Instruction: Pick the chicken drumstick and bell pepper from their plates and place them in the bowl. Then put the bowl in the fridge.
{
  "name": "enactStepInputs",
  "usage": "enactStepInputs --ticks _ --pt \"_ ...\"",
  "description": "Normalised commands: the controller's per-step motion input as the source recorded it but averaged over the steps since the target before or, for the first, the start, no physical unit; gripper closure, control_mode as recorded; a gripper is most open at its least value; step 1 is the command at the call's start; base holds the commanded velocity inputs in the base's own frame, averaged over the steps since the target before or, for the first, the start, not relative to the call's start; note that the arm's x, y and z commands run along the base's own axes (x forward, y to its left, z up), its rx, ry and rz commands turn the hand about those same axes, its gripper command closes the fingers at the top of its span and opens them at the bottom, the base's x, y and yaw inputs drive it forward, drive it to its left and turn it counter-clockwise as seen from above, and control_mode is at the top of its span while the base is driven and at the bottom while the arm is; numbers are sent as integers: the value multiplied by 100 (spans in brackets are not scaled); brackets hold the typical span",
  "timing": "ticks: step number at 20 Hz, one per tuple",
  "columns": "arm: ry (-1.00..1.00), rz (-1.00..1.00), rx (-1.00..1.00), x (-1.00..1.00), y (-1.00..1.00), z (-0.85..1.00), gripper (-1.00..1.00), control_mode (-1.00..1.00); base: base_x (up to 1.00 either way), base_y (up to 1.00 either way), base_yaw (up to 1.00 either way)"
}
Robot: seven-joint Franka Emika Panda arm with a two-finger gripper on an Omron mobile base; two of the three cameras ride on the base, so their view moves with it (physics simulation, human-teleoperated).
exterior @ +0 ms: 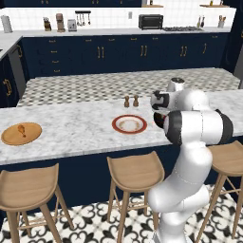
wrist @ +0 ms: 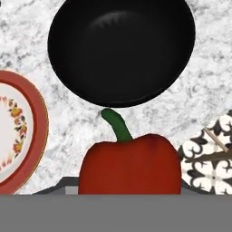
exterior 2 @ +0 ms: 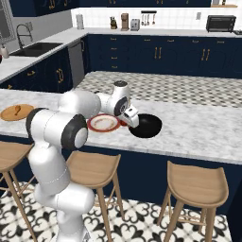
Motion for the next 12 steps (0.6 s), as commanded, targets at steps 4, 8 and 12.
enactStepInputs --ticks 4,8,12 --pt "2 4 -6 39 -81 1 100 -100 0 0 0" --pt "0 0 -11 81 -28 -17 100 -100 0 0 0" --pt "0 2 -8 68 -4 -23 100 -100 0 0 0"
